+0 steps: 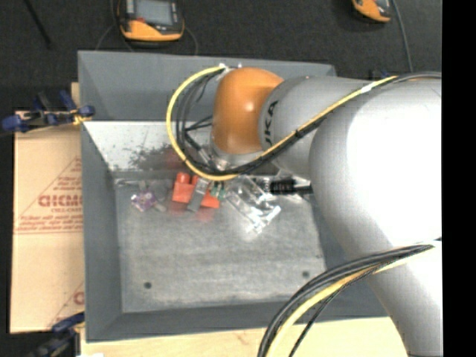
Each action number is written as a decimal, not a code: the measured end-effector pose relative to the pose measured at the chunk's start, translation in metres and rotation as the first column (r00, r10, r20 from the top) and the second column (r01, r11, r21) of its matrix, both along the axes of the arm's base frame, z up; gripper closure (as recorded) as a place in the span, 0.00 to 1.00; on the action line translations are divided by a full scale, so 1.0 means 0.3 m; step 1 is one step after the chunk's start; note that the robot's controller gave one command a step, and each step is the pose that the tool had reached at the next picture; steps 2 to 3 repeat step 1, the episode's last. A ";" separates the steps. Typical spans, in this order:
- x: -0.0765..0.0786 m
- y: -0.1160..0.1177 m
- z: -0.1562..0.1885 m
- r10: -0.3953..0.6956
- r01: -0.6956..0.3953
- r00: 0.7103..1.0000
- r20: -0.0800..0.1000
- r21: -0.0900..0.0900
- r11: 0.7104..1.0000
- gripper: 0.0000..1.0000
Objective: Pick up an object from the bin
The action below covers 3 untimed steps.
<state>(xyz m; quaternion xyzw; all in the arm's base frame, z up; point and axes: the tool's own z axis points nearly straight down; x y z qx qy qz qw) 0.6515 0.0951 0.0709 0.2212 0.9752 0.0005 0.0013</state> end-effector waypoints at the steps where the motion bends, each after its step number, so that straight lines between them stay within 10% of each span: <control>1: -0.146 0.084 0.478 0.036 -0.036 0.999 0.007 0.002 0.999 1.00; 3: -0.146 0.084 0.478 0.036 -0.036 0.999 0.007 0.002 0.999 1.00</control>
Offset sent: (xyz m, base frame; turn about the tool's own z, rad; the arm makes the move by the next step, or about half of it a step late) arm -0.0457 0.0247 0.1371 -0.0305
